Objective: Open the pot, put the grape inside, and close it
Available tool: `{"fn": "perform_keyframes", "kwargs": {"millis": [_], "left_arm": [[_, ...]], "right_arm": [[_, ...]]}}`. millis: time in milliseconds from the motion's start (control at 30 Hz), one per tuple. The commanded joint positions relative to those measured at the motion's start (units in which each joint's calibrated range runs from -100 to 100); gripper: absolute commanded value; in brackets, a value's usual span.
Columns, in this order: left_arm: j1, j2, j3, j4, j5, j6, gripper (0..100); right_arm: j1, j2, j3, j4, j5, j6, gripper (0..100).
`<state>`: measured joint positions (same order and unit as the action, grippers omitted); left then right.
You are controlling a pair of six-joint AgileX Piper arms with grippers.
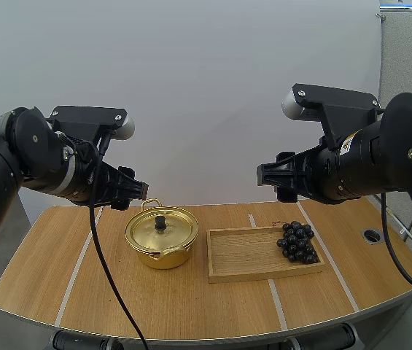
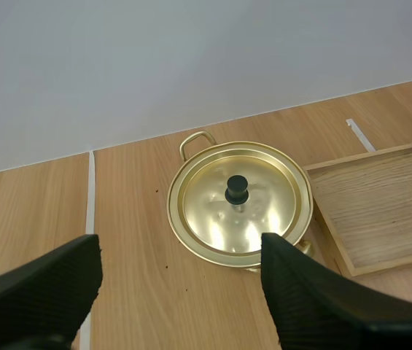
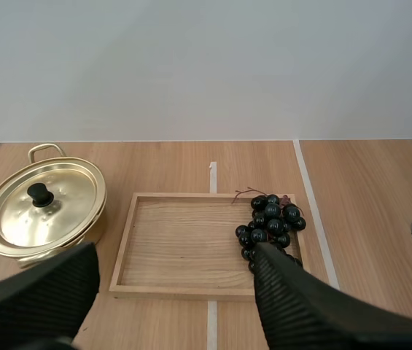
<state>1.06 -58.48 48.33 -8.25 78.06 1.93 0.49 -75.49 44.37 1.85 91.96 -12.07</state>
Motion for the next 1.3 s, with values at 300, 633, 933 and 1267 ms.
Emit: {"fn": "perform_keyframes", "kwargs": {"millis": [300, 633, 933, 1267], "left_arm": [[0.11, 0.06, -0.23, 0.86, 0.20, -0.27, 100], [0.11, 0.06, -0.23, 0.86, -0.42, -0.27, 100], [0.11, 0.06, -0.23, -0.48, 0.69, 13.01, 100], [0.11, 12.52, -1.36, -5.23, -0.02, 20.66, 100]], "right_arm": [[-0.19, -0.21, -0.57, -1.08, -1.51, 0.23, 100], [-0.19, -0.21, -0.57, -1.30, -1.51, 0.23, 100], [-0.19, -0.21, -0.57, -1.30, -1.51, 0.23, 100], [-0.19, -0.21, -0.57, -1.30, -1.51, 0.23, 100]]}}
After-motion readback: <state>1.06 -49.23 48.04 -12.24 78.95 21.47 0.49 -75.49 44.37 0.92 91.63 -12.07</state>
